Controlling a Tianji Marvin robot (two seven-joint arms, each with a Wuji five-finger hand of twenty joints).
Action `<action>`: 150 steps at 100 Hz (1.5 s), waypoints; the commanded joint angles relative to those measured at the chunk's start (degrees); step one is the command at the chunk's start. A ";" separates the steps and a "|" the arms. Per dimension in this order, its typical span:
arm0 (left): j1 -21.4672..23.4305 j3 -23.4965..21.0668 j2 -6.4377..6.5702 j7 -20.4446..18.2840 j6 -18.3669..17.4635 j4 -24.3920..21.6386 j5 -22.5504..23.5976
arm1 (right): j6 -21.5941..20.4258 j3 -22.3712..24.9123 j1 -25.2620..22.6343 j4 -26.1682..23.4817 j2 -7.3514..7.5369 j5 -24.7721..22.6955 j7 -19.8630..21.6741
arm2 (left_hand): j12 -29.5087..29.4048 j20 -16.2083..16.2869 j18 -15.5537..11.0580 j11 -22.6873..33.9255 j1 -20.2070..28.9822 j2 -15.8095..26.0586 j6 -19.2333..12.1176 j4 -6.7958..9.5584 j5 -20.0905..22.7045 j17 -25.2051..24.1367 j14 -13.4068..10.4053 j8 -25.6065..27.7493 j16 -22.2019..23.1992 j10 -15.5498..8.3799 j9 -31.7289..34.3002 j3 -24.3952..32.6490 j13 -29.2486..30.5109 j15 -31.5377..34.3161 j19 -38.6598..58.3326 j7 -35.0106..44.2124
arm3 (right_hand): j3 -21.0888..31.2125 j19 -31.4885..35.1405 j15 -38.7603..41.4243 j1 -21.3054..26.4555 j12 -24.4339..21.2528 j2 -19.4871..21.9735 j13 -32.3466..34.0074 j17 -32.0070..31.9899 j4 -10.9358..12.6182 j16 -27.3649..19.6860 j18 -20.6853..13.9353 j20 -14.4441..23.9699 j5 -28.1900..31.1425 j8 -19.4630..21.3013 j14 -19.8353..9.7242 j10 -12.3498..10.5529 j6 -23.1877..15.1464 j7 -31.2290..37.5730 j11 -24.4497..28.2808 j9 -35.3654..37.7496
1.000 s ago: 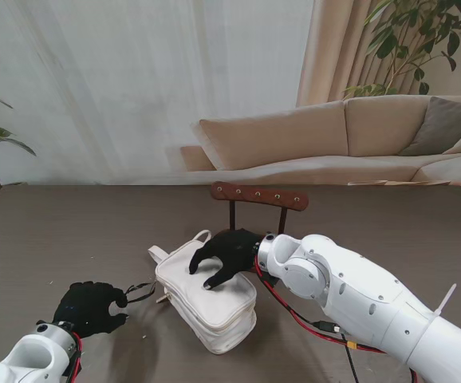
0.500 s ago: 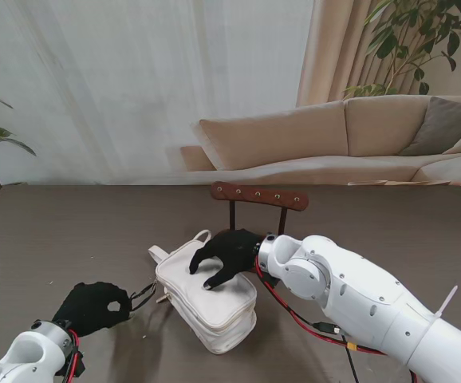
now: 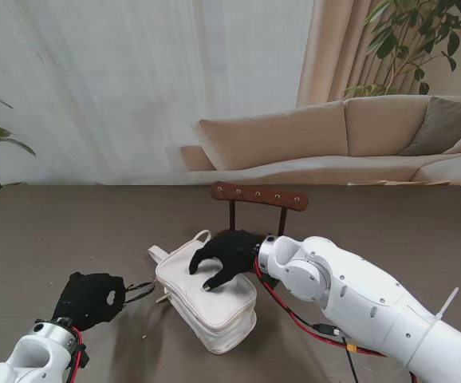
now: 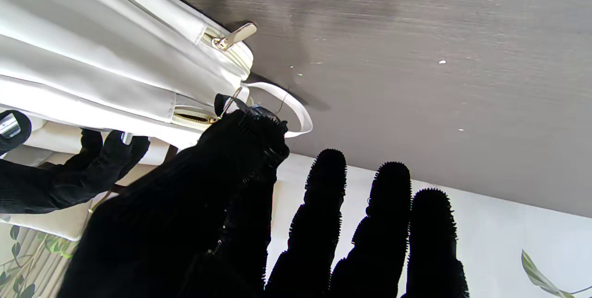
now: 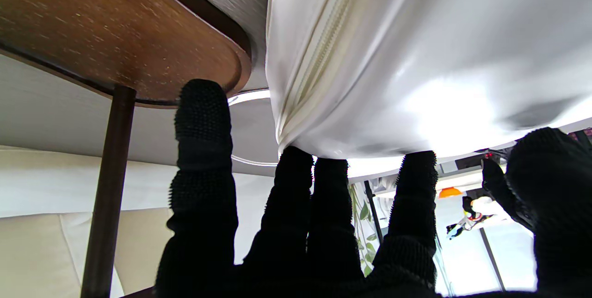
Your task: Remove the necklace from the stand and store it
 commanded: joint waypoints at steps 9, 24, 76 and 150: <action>0.22 -0.23 -0.76 0.76 -0.86 0.16 -2.38 | 0.11 -0.85 -2.04 2.07 1.06 -0.87 2.55 | -0.23 0.14 -2.09 -1.83 -7.55 -1.83 -0.72 -1.02 -8.78 -4.14 -0.59 -2.09 -1.43 1.54 -8.11 4.83 -4.43 -1.55 -1.85 -12.85 | 0.74 0.82 5.21 -0.66 1.80 0.62 4.50 -33.46 0.81 2.09 -0.31 -0.99 3.99 1.23 12.47 2.80 10.68 4.21 4.01 3.64; 0.46 -1.04 -1.18 0.54 -2.97 -0.14 -8.70 | -0.04 -0.76 -2.24 2.24 1.09 -0.85 2.48 | -4.59 1.68 -2.78 -6.73 -13.51 2.98 -3.34 2.60 -11.58 -6.22 -0.02 -17.89 -3.16 2.36 -11.52 3.37 -9.03 -2.77 -7.45 -39.49 | 0.79 0.79 5.20 -0.56 1.79 0.60 4.48 -33.49 0.80 2.08 -0.30 -1.00 3.95 1.22 12.51 2.82 10.81 4.20 3.99 3.54; -3.17 1.15 -1.52 0.02 -6.23 1.27 -17.20 | 0.74 4.97 -6.59 -1.33 1.33 1.70 3.58 | -14.95 2.57 -3.59 -13.51 -14.88 8.36 1.12 3.08 -9.49 -4.34 0.34 -22.24 -17.17 -0.25 -11.93 -5.56 -14.11 -5.63 -24.20 -46.26 | 1.04 -1.30 3.62 -2.17 1.60 0.81 0.42 -35.56 0.78 1.73 2.69 -1.43 0.56 0.51 15.84 3.91 11.00 2.50 3.30 -0.98; -9.29 5.31 -2.48 3.59 -9.65 1.73 -23.53 | 6.41 18.28 -16.60 -13.06 0.22 2.42 -1.68 | -17.34 4.60 -2.61 -14.34 -14.91 8.87 4.98 3.17 -12.83 -3.01 1.11 -22.77 -28.36 -0.71 -15.10 -7.89 -16.94 -8.07 -34.45 -48.02 | 1.39 -1.84 3.77 -1.38 1.72 0.70 1.03 -32.88 0.63 1.60 3.90 -0.02 1.72 0.24 15.92 3.75 10.53 2.95 4.34 -0.62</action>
